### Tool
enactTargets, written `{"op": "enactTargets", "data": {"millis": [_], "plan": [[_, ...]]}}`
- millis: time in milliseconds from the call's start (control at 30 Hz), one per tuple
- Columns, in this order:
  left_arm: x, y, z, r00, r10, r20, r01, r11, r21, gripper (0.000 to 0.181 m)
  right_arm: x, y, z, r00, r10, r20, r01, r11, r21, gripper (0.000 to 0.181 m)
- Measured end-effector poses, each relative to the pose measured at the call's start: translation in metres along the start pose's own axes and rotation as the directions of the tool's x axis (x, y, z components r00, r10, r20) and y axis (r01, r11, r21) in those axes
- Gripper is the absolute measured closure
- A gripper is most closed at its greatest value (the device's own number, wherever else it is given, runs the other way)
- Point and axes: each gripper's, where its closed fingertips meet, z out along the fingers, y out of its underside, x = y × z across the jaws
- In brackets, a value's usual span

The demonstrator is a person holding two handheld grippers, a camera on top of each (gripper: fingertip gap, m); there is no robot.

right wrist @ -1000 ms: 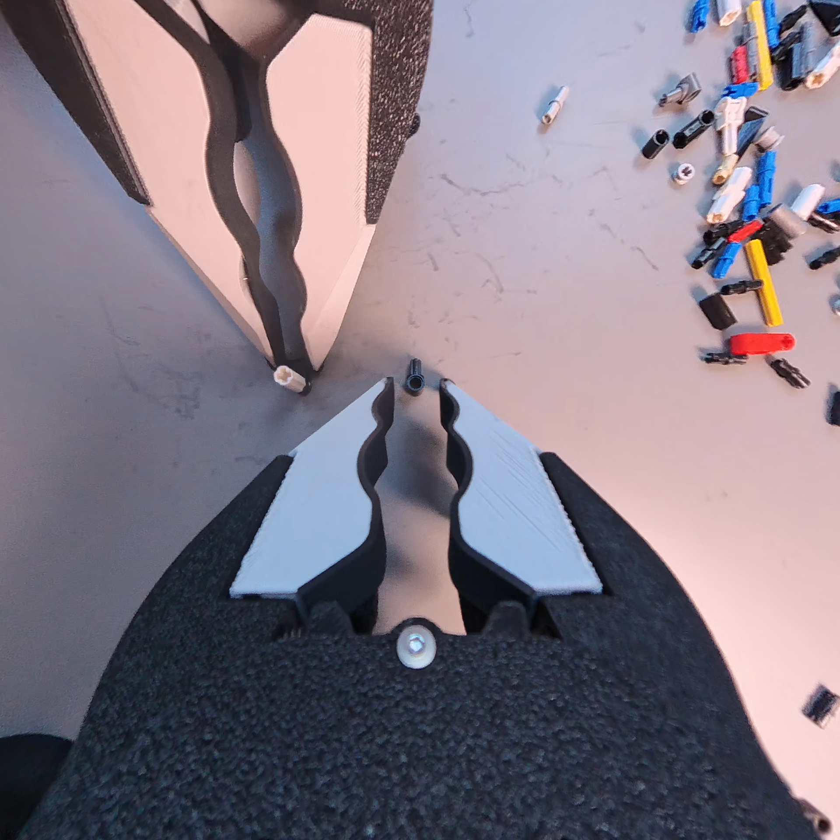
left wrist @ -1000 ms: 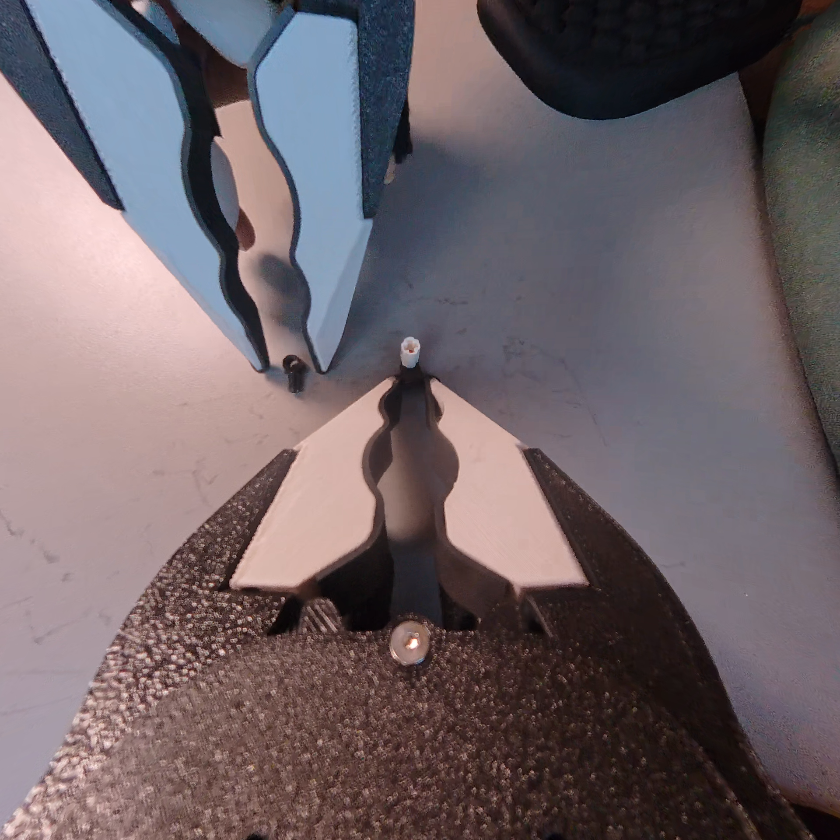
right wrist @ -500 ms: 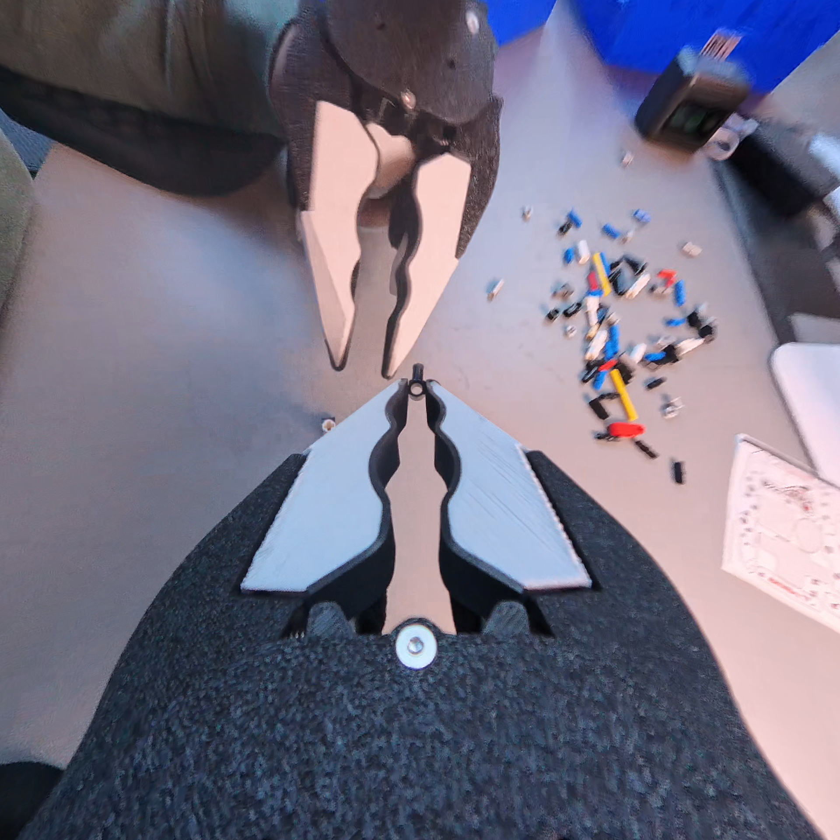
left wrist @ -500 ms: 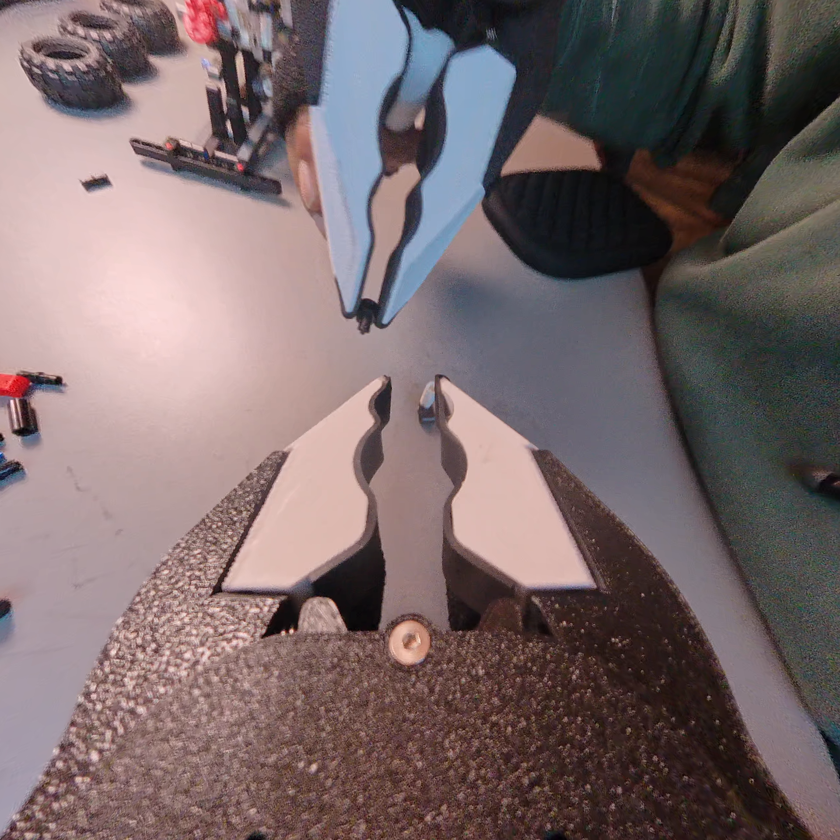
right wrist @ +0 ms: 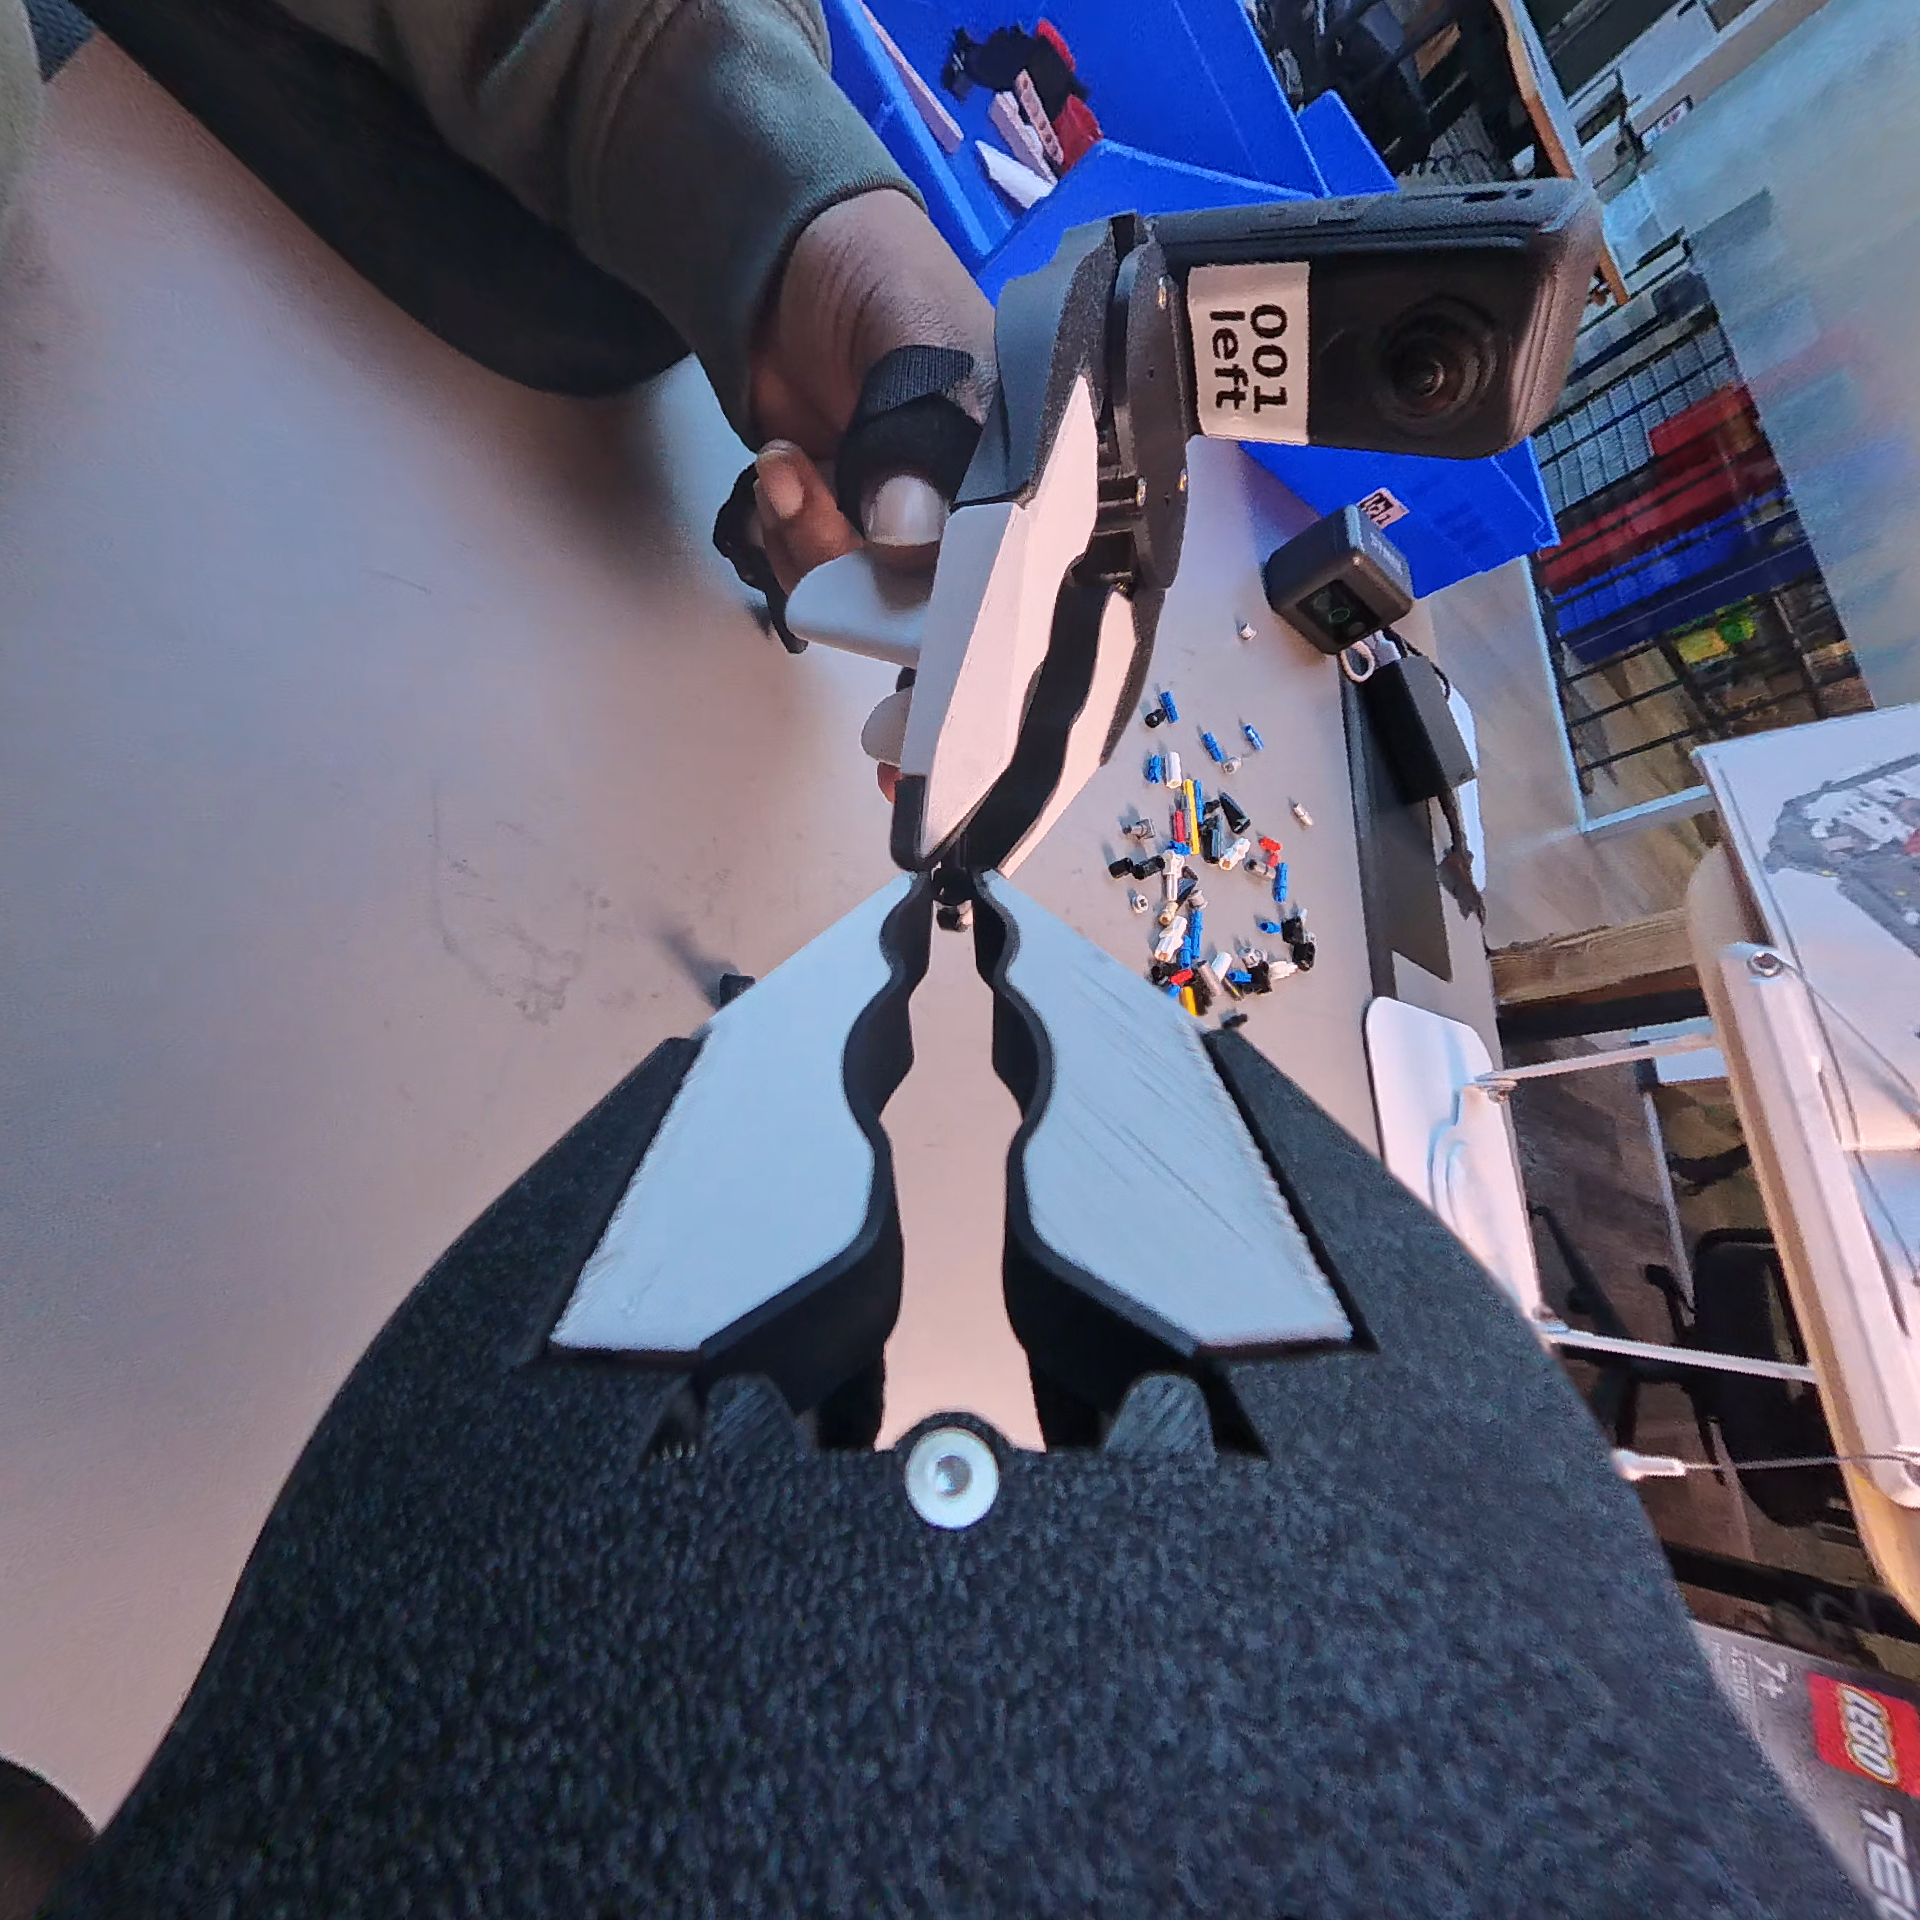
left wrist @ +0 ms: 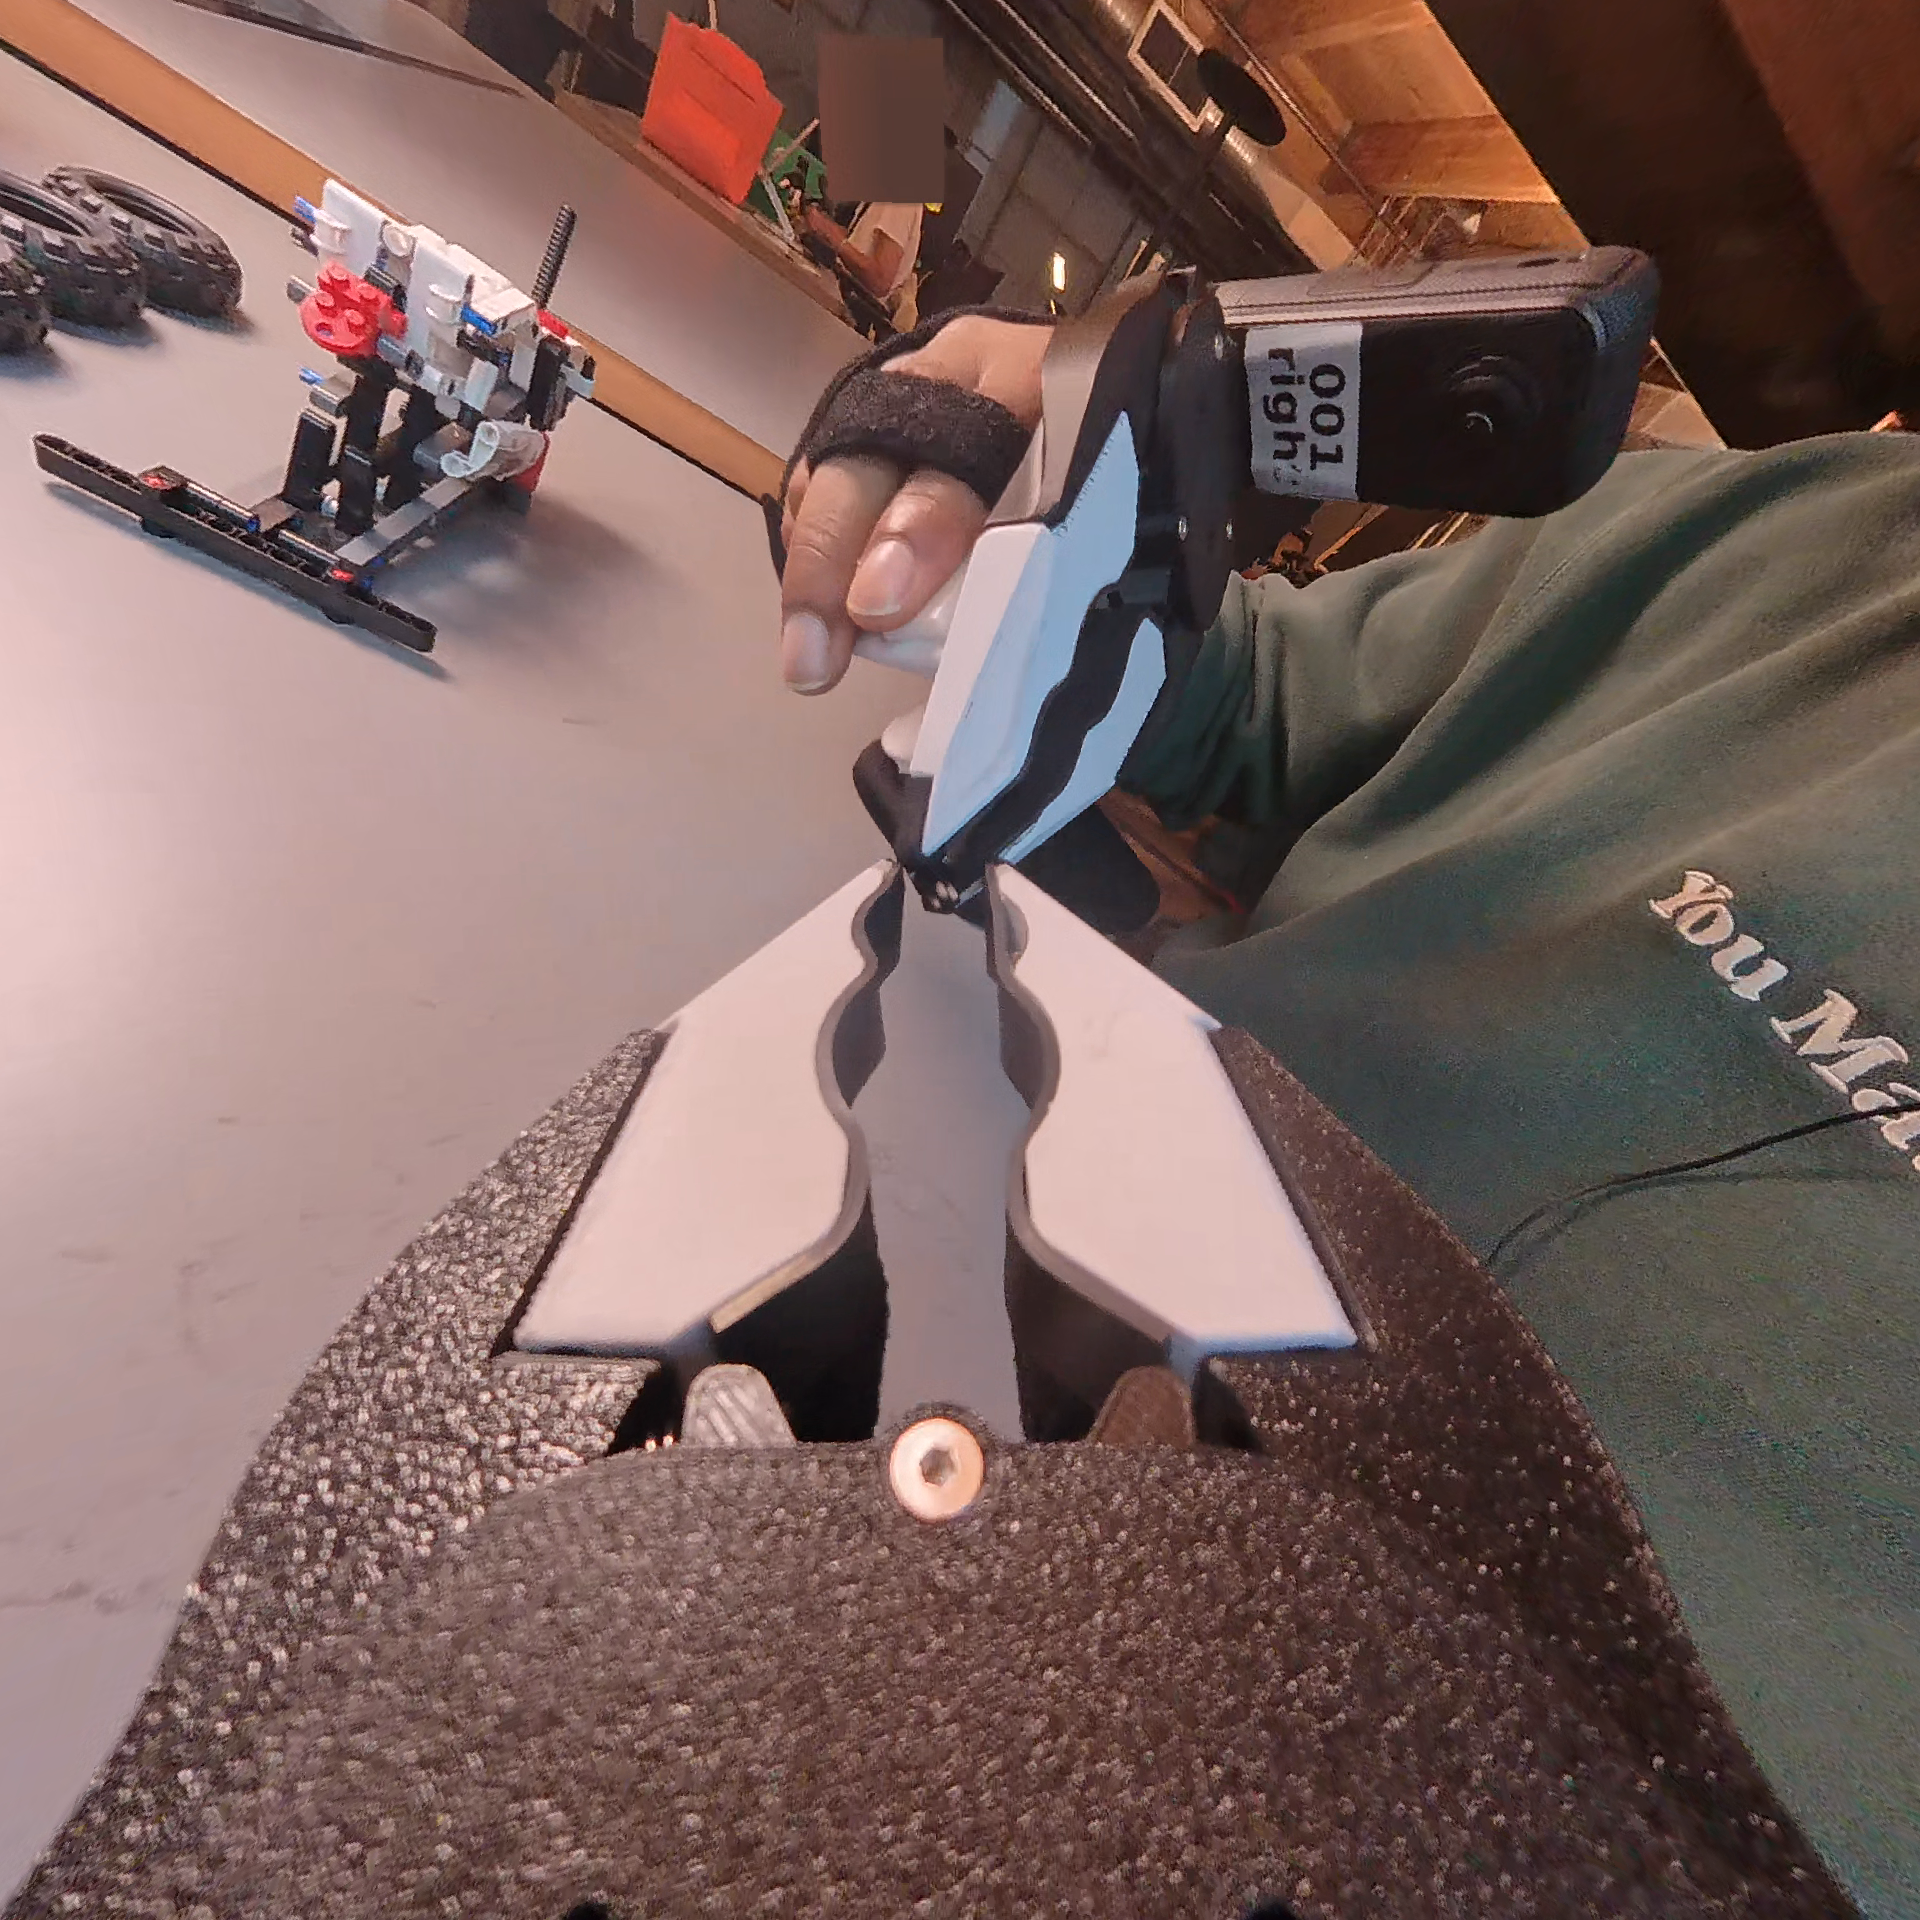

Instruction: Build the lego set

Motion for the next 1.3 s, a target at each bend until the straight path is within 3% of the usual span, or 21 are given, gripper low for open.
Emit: {"op": "enactTargets", "data": {"millis": [567,633,700,767,867,1067,1300], "plan": [[0.002,-0.003,-0.007,0.999,-0.022,-0.028,0.023,0.999,0.024,0.177,0.001,-0.003,-0.002,0.989,-0.143,0.025,0.144,0.989,-0.037,0.174],[0.003,-0.006,-0.008,1.000,0.017,-0.022,-0.016,0.999,0.036,0.177,0.005,-0.007,-0.004,0.999,-0.027,0.024,0.027,1.000,0.006,0.174],[0.005,-0.010,-0.010,0.996,0.088,-0.006,-0.088,0.995,0.056,0.177,0.005,-0.013,-0.008,0.978,0.186,0.096,-0.194,0.978,0.080,0.164],[0.008,-0.015,-0.011,0.988,0.156,0.015,-0.157,0.984,0.084,0.177,0.008,-0.019,-0.012,0.911,0.375,0.171,-0.400,0.904,0.152,0.156],[0.015,-0.024,-0.013,0.970,0.240,0.035,-0.243,0.962,0.128,0.177,0.015,-0.022,-0.018,0.826,0.516,0.226,-0.561,0.791,0.246,0.158],[0.017,-0.026,-0.012,0.943,0.324,0.078,-0.332,0.934,0.134,0.177,0.016,-0.028,-0.019,0.721,0.614,0.321,-0.692,0.663,0.285,0.163],[0.016,-0.027,-0.013,0.916,0.380,0.129,-0.394,0.912,0.114,0.177,0.021,-0.026,-0.017,0.698,0.641,0.319,-0.716,0.631,0.299,0.174]]}}
